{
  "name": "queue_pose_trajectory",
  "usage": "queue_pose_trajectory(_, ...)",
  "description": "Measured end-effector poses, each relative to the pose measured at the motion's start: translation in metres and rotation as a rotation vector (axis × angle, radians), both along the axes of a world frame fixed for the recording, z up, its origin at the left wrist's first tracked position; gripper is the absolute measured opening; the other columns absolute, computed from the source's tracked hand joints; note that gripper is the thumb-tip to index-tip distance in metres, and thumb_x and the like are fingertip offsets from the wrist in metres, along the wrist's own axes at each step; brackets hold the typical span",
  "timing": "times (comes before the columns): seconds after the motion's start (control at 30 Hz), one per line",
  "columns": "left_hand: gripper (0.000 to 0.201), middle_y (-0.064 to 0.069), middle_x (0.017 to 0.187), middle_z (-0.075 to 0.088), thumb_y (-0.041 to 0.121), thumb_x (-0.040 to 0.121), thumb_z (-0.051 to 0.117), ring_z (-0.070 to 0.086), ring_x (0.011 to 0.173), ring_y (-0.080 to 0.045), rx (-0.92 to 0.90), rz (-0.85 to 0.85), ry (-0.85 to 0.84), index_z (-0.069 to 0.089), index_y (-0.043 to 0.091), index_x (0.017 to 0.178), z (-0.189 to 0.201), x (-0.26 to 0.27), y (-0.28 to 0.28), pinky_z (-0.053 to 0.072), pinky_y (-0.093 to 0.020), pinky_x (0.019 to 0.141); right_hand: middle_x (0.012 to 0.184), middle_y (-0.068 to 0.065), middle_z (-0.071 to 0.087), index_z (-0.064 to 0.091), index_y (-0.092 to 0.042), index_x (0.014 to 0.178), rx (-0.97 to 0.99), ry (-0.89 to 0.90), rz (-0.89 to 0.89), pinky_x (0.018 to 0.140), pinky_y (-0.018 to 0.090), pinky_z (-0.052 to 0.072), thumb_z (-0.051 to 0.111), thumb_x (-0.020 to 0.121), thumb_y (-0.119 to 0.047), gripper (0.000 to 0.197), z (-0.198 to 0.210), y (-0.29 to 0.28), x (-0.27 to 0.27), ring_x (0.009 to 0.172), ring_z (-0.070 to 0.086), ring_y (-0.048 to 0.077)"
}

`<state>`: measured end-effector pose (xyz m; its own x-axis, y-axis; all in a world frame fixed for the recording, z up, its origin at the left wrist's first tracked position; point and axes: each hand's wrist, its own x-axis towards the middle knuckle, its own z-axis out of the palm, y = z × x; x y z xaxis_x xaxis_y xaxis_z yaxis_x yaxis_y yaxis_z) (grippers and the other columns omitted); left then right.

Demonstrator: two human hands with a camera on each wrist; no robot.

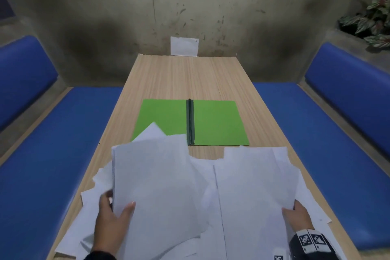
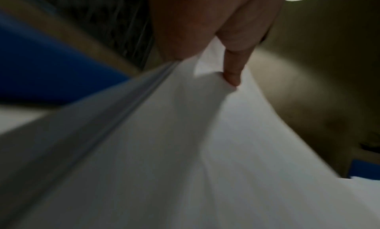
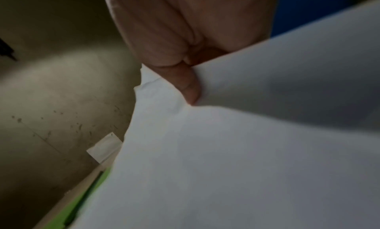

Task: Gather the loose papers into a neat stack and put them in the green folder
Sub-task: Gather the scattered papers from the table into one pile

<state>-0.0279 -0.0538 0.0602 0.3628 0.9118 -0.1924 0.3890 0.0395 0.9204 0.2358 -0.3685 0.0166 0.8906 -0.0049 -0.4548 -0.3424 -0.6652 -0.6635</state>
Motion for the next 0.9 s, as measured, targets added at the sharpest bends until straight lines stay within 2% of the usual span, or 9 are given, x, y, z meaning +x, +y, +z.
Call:
queue_pose_trajectory(0.1,0.106,0.034,0.086,0.059,0.008,0.069,0.079,0.061,0.081,-0.009,0.107,-0.193,-0.098,0.012,0.032,0.147,0.036,-0.005,0.007,0.043,-0.039,0.085,0.131,0.026,0.051,0.046,0.005,0.128,0.104,-0.086,-0.121,0.096,0.04,0.038,0.046,0.09,-0.001,0.039,0.017,0.002,0.006,0.119,0.048,0.04)
queue_pose_trajectory(0.17,0.107,0.053,0.071,0.054,0.023,0.066,0.08,0.062,0.071,0.008,0.156,-0.285,-0.134,0.013,0.023,0.149,0.053,-0.006,0.014,0.048,-0.031,0.083,0.13,0.026,0.052,0.046,0.005,0.127,0.176,-0.121,-0.18,0.098,0.042,0.038,0.045,0.09,-0.001,0.037,0.023,0.006,0.01,0.118,0.049,0.04)
queue_pose_trajectory(0.27,0.072,0.021,0.079,0.074,0.046,0.043,0.074,0.07,0.072,-0.013,0.091,-0.313,-0.188,0.064,0.025,0.111,0.071,-0.008,0.02,0.055,-0.023,0.062,0.126,0.024,0.055,0.049,0.001,0.123,0.265,-0.158,-0.214,0.098,0.046,0.04,0.045,0.09,-0.004,0.034,0.026,0.017,0.013,0.114,0.052,0.04)
queue_pose_trajectory(0.33,0.044,-0.002,0.081,0.077,0.041,0.049,0.077,0.071,0.064,-0.015,-0.028,-0.298,-0.212,0.072,0.016,0.085,0.075,-0.007,0.02,0.054,-0.023,0.053,0.123,0.022,0.057,0.051,-0.004,0.121,0.354,-0.163,-0.213,0.096,0.046,0.042,0.047,0.089,-0.006,0.032,0.031,0.027,0.01,0.11,0.055,0.038)
queue_pose_trajectory(0.5,0.091,0.006,0.088,0.077,0.068,0.024,0.08,0.069,0.088,-0.02,-0.17,-0.302,-0.254,0.067,0.018,0.099,0.069,-0.006,0.018,0.05,-0.039,0.08,0.114,0.015,0.058,0.053,-0.005,0.114,0.602,-0.14,-0.151,0.087,0.035,0.041,0.048,0.09,-0.005,0.024,0.052,0.052,-0.006,0.103,0.055,0.031)
queue_pose_trajectory(0.6,0.083,0.006,0.095,0.077,0.064,0.02,0.084,0.065,0.101,-0.026,-0.309,-0.26,-0.333,0.07,0.026,0.093,0.055,0.002,0.016,0.045,-0.047,0.094,0.105,0.012,0.063,0.057,-0.011,0.093,0.796,-0.067,-0.056,0.083,0.034,0.046,0.061,0.086,-0.013,0.008,0.06,0.069,-0.021,0.103,0.058,0.03)
queue_pose_trajectory(0.7,0.091,-0.004,0.103,0.075,0.06,0.025,0.086,0.066,0.102,-0.03,-0.37,-0.284,-0.342,0.067,0.019,0.104,0.049,0.016,0.008,0.045,-0.052,0.098,0.089,0.005,0.075,0.063,-0.013,0.094,0.944,0.076,0.124,0.067,0.025,0.058,0.089,0.037,-0.045,0.07,0.058,0.085,-0.034,0.086,0.071,0.022)
queue_pose_trajectory(0.8,0.09,-0.006,0.107,0.074,0.058,0.033,0.084,0.067,0.103,-0.028,-0.377,-0.278,-0.348,0.065,0.014,0.109,0.047,0.03,0.001,0.045,-0.051,0.1,0.083,0.005,0.076,0.067,-0.013,0.091,1.037,0.15,0.287,0.061,0.024,0.056,0.085,0.054,-0.023,0.042,0.064,0.098,-0.048,0.084,0.071,0.026)
queue_pose_trajectory(0.9,0.083,-0.003,0.109,0.073,0.058,0.045,0.081,0.067,0.104,-0.025,-0.337,-0.293,-0.368,0.063,0.017,0.114,0.044,0.038,-0.003,0.045,-0.05,0.1,0.075,0.004,0.073,0.071,-0.017,0.078,1.098,0.2,0.312,0.065,0.032,0.052,0.086,0.048,-0.035,0.038,0.071,0.105,-0.057,0.074,0.068,0.022)
